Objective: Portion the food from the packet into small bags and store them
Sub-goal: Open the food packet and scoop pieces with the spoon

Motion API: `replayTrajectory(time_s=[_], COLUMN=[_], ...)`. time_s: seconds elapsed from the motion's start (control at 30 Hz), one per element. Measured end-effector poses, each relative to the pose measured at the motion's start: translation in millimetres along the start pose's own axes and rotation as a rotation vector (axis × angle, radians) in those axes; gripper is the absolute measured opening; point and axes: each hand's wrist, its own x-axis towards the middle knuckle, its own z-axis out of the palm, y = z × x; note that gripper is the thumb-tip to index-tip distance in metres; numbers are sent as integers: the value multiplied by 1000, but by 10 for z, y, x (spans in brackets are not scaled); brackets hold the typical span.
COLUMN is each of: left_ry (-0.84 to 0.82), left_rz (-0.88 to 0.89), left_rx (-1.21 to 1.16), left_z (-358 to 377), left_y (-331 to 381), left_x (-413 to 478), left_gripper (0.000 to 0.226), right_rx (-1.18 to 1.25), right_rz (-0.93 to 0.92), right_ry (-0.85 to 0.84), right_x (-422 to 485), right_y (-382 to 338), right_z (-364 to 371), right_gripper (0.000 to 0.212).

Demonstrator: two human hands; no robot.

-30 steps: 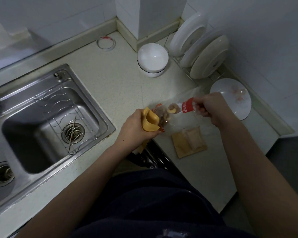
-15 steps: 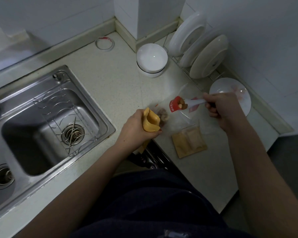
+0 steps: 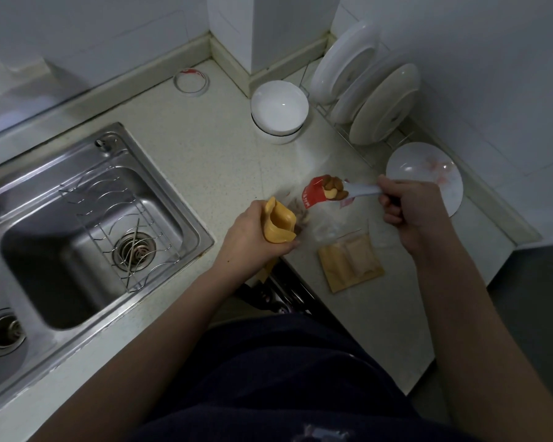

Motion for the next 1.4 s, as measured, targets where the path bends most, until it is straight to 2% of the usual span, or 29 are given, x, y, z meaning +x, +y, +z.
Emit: replayTrajectory(time_s=[0.33, 0.53, 0.73, 0.87, 1.0, 1.23, 1.4], left_ry=[-20, -9, -3, 20, 61, 169, 181], left_rz=[11, 21, 30, 54, 87, 192, 199], left_rx=[-12, -34, -53, -59, -37, 162, 199], left_z=[5, 16, 10, 4, 9, 12, 26], left_y=[0, 23, 70, 86, 96, 114, 127], left_x=[-25, -49, -74, -82, -78, -43, -43], left_gripper=[65, 64, 63, 63, 62, 63, 65], right_rx=[111, 118, 43, -56, -164, -462, -751], right_rz=[-50, -70, -99, -124, -167, -389, -726], right_ry=[125, 55, -54, -82, -90, -81, -116], right_x=[-224, -327, -435, -523, -597, -686, -787], right_y=[53, 13, 12, 1, -10, -32, -65], right_z=[84, 62, 97, 161, 222, 310, 396], right_gripper=[19, 39, 31, 21, 21, 32, 35])
